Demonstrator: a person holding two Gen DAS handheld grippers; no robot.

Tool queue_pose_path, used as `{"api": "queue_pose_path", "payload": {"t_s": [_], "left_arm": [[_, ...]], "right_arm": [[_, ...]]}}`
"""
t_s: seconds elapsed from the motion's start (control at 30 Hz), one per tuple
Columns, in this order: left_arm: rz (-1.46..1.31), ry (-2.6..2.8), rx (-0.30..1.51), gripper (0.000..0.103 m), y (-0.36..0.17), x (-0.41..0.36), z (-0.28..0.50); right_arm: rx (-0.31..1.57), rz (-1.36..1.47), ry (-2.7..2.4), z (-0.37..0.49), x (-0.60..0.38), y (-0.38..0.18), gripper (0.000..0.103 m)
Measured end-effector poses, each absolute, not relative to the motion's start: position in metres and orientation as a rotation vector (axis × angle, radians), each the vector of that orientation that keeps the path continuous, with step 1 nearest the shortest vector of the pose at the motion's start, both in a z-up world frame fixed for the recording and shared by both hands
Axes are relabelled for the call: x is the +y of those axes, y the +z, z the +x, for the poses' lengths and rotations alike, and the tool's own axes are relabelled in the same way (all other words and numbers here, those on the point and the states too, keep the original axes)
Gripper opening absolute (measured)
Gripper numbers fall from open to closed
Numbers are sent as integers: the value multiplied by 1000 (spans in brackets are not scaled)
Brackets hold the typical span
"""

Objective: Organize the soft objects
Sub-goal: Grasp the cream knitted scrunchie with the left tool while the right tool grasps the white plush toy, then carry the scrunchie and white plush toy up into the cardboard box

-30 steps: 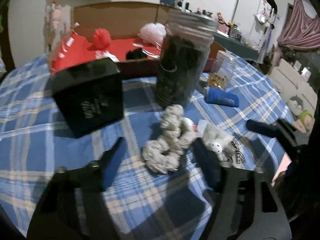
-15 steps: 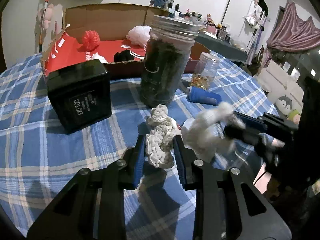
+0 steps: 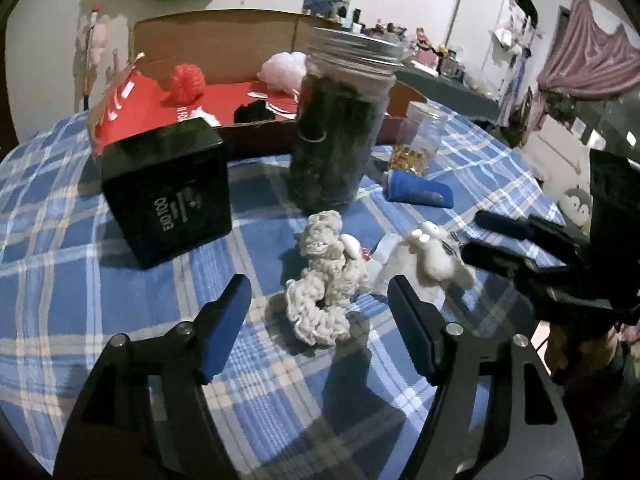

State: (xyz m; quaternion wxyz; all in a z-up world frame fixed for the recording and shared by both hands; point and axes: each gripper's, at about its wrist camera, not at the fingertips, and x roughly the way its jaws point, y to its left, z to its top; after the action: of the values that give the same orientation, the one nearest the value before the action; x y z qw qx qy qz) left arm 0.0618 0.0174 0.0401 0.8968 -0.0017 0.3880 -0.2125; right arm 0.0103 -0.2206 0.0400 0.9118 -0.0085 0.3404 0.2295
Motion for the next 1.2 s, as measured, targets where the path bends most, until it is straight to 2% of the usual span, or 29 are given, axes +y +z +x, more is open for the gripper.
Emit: {"api": "queue_pose_path", "payload": {"t_s": [0.03,0.37,0.4,0.47,0.5,0.53,0.57,0.67,1.2], "left_arm": [[9,-436,807,70,40,16,63],[127,-453,837,69,32,1,77],[130,-454,838,68,31,0,78],[131,-464,835,51,30,0,78],[133,-461,834,48,30,0,78],[132,-459,832,39,31,0,78],[127,-467,832,33,31,1,77],[98,-496,835,29,35,1,73],[84,-506,798,29,50,-2,64]], "right_arm": [[693,-25,470,9,-221,41,89],[734,-96,519,18,-205,30,88],[736,-101,521,19,-203,28,87],[750,-100,540,21,-201,24,73],[748,-96,548,20,-200,24,70],[746,-78,573,20,-201,25,60],[750,-58,591,21,-202,26,54],[747,-25,591,21,-205,29,53],[698,-47,574,13,-201,43,52]]}}
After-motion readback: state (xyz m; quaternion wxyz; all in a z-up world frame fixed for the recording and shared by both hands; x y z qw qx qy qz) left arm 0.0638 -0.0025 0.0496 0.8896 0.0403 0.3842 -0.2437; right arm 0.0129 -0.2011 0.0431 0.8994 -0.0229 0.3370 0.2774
